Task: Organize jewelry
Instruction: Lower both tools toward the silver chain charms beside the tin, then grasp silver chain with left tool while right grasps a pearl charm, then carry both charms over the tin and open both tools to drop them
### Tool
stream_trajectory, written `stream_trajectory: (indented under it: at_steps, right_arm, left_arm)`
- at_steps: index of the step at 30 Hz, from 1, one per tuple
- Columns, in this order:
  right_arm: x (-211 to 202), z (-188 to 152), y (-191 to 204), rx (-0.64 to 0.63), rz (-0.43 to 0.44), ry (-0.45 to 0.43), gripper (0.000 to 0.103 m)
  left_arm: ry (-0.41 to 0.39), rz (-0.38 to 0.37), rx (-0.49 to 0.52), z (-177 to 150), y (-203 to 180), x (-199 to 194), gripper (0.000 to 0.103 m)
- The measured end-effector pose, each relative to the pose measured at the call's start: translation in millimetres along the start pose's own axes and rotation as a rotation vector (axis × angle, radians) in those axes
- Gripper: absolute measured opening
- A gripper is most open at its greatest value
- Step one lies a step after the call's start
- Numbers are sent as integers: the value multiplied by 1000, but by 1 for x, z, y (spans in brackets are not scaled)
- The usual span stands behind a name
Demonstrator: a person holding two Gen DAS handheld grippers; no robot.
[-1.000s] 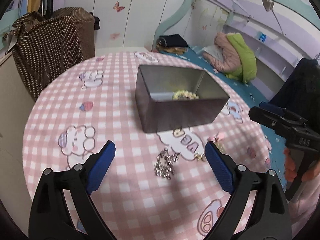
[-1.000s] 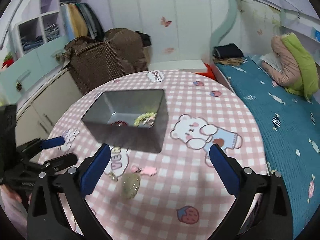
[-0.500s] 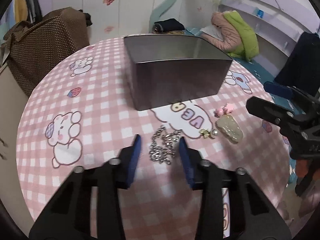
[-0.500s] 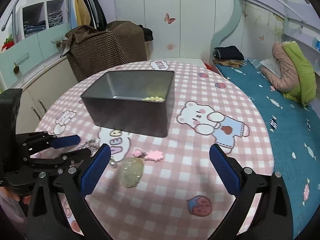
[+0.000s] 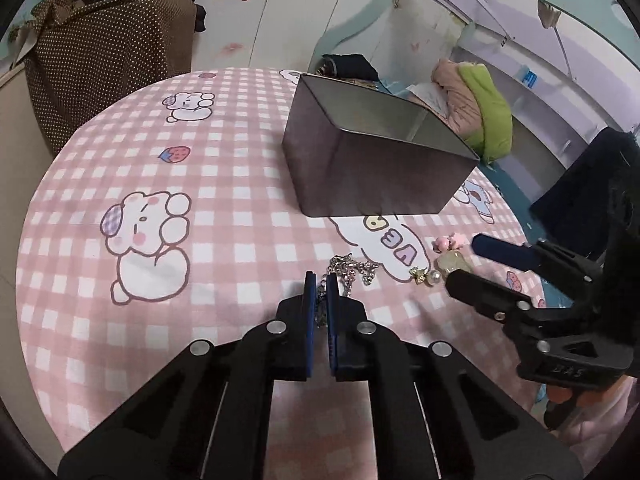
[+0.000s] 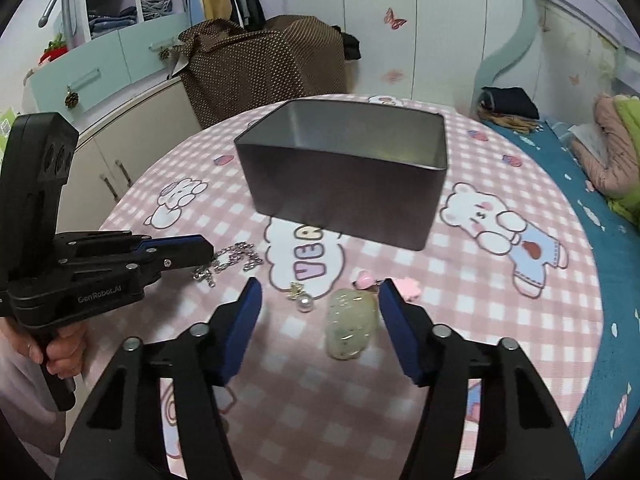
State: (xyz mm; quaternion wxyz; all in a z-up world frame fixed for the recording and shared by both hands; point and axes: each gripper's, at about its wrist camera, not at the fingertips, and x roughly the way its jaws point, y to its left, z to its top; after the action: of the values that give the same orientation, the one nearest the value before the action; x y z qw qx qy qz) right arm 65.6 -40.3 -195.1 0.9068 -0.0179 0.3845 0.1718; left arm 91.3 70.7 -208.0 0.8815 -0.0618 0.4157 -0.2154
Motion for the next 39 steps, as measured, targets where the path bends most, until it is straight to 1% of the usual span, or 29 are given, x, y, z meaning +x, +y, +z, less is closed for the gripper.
stream_trajectory:
  at_steps: [1,4,6,8,9,11,12,14,16,18,22,25,28,31,36,39]
  right_arm:
    - [1,0,1,1,3,3,48]
    - [5,0,4,0,27,21,43]
    - [7,-1,5,-4,35,18,42]
    - [8,0,4,5,35,18,40]
    - [9,1,4,10,35,19,38]
    - [9,2,5,8,35,25,34]
    - [9,2,5,5,42,28,31]
    - [11,3,9,-4,55,35,29]
    - [18,2,12,-13,40,61,27]
    - [20,2,12,-9,29,62,24]
    - [19,1,11,-18,-3,62,10]
    - [19,1,2,32,27,59,10]
    - [16,3,-5,48,3,51,10]
    - [10,8,-11,69,0,35,10]
    - [-5,18,-22,94,-8,-17,10]
    - [-16,26,-29,101,-25,-57,10]
  left_arm:
    - [-7,-11,-1,1,0,-2,5]
    - [-57,-19,-12,1,1,-13,5]
    - [-146,-18,-31,4,4,-27,5]
    - [-220,-47,-50,5,7,-39,5]
    - [-245,-65,-70,6,10,-45,5]
    - [-262,-69,-81,7,12,-50,5]
    - [-267,-70,-83,7,13,-51,5]
    - [-263,-76,-91,8,16,-51,5]
    - [-252,-70,-99,9,18,-49,5]
    - [-251,-62,-111,6,21,-47,5]
    - [-219,-56,-136,1,27,-37,5]
    - [-212,-57,-138,1,28,-35,5]
    - [-206,-46,-131,0,28,-34,5]
    - [-210,-42,-120,2,25,-35,5]
    - [-231,-45,-96,12,19,-40,5]
    - [-257,-52,-74,22,13,-47,5]
